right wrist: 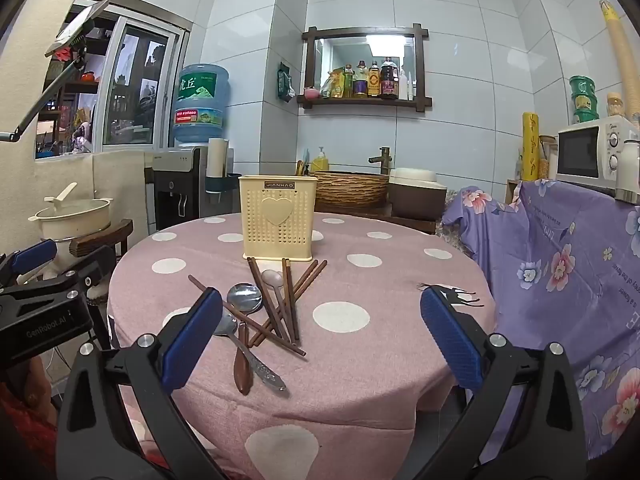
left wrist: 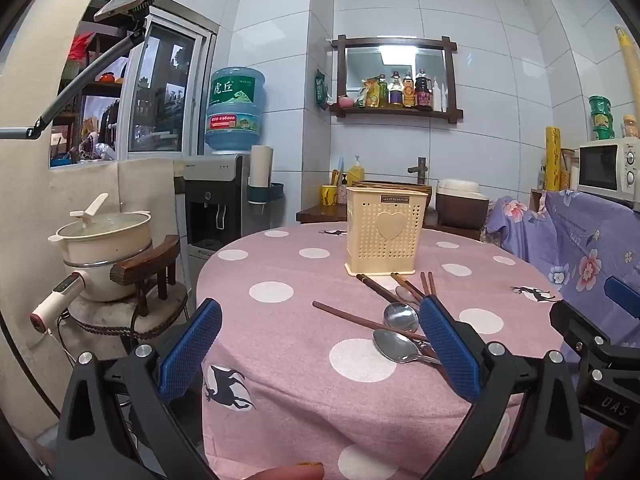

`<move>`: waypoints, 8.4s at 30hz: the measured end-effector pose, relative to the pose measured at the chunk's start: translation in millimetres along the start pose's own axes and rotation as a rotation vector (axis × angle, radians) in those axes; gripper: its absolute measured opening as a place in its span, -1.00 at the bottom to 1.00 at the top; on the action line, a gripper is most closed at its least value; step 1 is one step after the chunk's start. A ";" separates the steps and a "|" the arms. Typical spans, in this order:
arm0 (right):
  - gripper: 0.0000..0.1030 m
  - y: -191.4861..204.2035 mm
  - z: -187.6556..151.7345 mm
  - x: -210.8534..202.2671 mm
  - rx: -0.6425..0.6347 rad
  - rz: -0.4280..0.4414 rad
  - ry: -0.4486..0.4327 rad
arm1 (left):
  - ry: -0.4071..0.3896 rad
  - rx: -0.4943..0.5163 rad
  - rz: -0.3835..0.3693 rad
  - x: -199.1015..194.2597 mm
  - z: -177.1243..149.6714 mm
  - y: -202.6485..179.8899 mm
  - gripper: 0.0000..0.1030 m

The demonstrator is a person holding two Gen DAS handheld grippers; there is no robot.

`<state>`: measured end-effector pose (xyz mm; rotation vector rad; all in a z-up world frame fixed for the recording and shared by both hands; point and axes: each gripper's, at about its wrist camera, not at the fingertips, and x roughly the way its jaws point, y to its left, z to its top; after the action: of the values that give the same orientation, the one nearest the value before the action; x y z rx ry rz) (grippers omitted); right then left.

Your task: Organize utensils

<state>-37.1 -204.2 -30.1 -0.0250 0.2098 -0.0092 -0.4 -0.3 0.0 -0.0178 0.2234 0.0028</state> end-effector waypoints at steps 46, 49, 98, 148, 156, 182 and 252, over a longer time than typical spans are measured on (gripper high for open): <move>0.91 -1.1 -2.1 -1.8 0.001 0.002 -0.002 | 0.011 -0.007 0.003 1.1 -6.9 -1.1 0.90; 0.91 -1.1 -2.3 -1.8 0.001 0.001 -0.002 | 0.011 -0.007 0.003 1.1 -5.8 -0.7 0.90; 0.91 -0.2 -11.3 2.8 0.001 0.007 0.016 | 0.027 -0.009 -0.001 7.4 -15.4 1.4 0.90; 0.90 -46.6 35.8 181.6 0.024 0.057 0.370 | 0.804 -0.229 -0.114 226.4 -1.7 14.4 -0.34; 0.90 -43.2 32.3 202.7 0.034 0.087 0.409 | 0.792 -0.201 -0.064 244.3 0.9 7.1 -0.67; -0.42 -18.0 30.5 366.7 0.194 0.063 0.778 | 0.799 -0.106 -0.033 313.3 16.7 -16.4 -0.78; -0.85 -46.6 374.4 246.2 0.135 0.192 -0.005 | 0.052 -0.162 -0.093 207.2 336.3 4.7 -0.85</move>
<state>281.5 -244.8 285.9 0.1297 0.2058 0.1681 276.1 10.6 282.0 -0.1899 0.2733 -0.0724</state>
